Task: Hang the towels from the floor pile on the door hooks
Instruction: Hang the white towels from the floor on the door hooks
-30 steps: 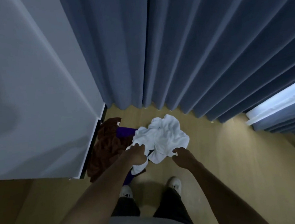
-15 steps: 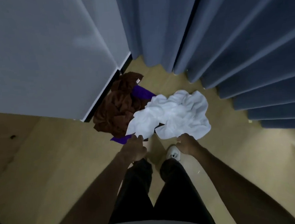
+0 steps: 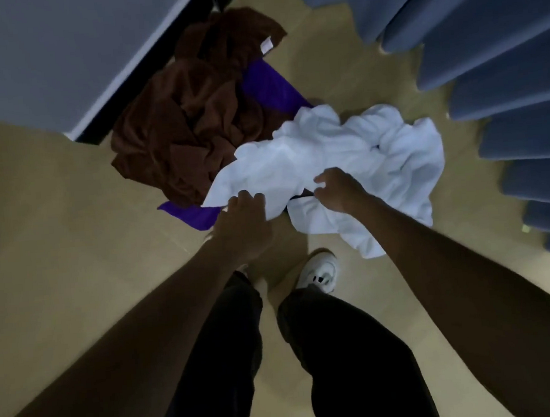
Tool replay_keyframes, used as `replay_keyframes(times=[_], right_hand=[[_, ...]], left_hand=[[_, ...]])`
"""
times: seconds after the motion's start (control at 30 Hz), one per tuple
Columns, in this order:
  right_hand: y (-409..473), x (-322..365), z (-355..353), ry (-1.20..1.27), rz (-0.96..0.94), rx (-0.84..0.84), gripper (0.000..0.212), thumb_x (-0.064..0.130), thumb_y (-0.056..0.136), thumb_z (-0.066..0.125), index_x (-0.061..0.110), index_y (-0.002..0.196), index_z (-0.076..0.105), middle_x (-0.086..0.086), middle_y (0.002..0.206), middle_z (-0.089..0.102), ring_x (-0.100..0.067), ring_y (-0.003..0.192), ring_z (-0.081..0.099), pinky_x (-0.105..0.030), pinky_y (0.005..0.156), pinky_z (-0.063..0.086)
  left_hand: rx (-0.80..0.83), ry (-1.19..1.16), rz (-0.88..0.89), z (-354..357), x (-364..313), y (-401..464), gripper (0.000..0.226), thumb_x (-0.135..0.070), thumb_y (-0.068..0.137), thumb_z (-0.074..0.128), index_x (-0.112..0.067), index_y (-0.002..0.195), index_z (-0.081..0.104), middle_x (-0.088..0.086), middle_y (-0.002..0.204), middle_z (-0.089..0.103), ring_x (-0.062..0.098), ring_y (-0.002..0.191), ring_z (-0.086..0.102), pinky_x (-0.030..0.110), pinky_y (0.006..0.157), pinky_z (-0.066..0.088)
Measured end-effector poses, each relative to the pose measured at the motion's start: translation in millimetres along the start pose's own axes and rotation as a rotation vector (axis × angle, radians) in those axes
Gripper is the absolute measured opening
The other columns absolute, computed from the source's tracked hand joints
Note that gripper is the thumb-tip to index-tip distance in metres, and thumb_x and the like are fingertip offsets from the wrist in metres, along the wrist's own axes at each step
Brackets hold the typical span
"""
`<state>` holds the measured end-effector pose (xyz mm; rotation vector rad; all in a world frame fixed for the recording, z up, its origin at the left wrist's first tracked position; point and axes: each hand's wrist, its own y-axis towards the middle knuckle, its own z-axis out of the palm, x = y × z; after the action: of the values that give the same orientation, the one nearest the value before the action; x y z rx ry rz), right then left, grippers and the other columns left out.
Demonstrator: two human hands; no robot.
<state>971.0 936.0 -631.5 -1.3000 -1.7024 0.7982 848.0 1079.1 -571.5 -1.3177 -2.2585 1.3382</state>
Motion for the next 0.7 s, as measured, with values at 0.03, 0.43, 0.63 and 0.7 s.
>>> replay_keyframes(times=[0.03, 0.43, 0.63, 0.7], right_hand=[[20.8, -0.5, 5.6, -0.028, 0.000, -0.003, 0.046, 0.024, 0.094, 0.047, 0.012, 0.139, 0.045, -0.010, 0.154, 0.024, -0.031, 0.139, 0.029, -0.037, 0.115, 0.028], [101.7, 4.9, 35.5, -0.114, -0.048, -0.218, 0.034, 0.008, 0.093, 0.041, 0.000, 0.119, 0.062, -0.022, 0.127, 0.056, -0.039, 0.118, 0.049, -0.038, 0.100, 0.039], [-25.8, 67.2, 7.3, 0.117, -0.191, -0.232, 0.012, 0.003, 0.080, 0.055, 0.002, 0.089, 0.063, -0.015, 0.101, 0.061, -0.030, 0.100, 0.058, -0.027, 0.081, 0.041], [-78.0, 90.7, -14.3, 0.148, -0.321, -0.203, 0.011, -0.001, 0.079, 0.056, 0.007, 0.086, 0.060, -0.009, 0.091, 0.060, -0.026, 0.096, 0.058, -0.021, 0.077, 0.037]], left_hand=[[0.011, 0.011, -0.018, 12.6, 11.6, 12.5, 0.036, -0.017, 0.091, 0.048, -0.008, 0.126, 0.046, 0.014, 0.128, 0.043, 0.031, 0.118, 0.045, 0.042, 0.095, 0.045], [0.136, -0.063, -0.176, 85.9, 77.8, 31.0, 0.039, -0.015, 0.090, 0.046, -0.007, 0.128, 0.045, 0.015, 0.130, 0.048, 0.030, 0.117, 0.050, 0.041, 0.097, 0.046], [0.029, -0.152, -0.105, 0.1, 35.6, -36.6, 0.039, -0.018, 0.093, 0.045, -0.009, 0.132, 0.042, 0.012, 0.132, 0.043, 0.030, 0.122, 0.045, 0.040, 0.101, 0.041], [-0.079, -0.188, -0.046, -37.7, 22.2, -66.6, 0.041, -0.020, 0.092, 0.043, -0.007, 0.131, 0.045, 0.014, 0.131, 0.047, 0.033, 0.119, 0.048, 0.042, 0.098, 0.044]])
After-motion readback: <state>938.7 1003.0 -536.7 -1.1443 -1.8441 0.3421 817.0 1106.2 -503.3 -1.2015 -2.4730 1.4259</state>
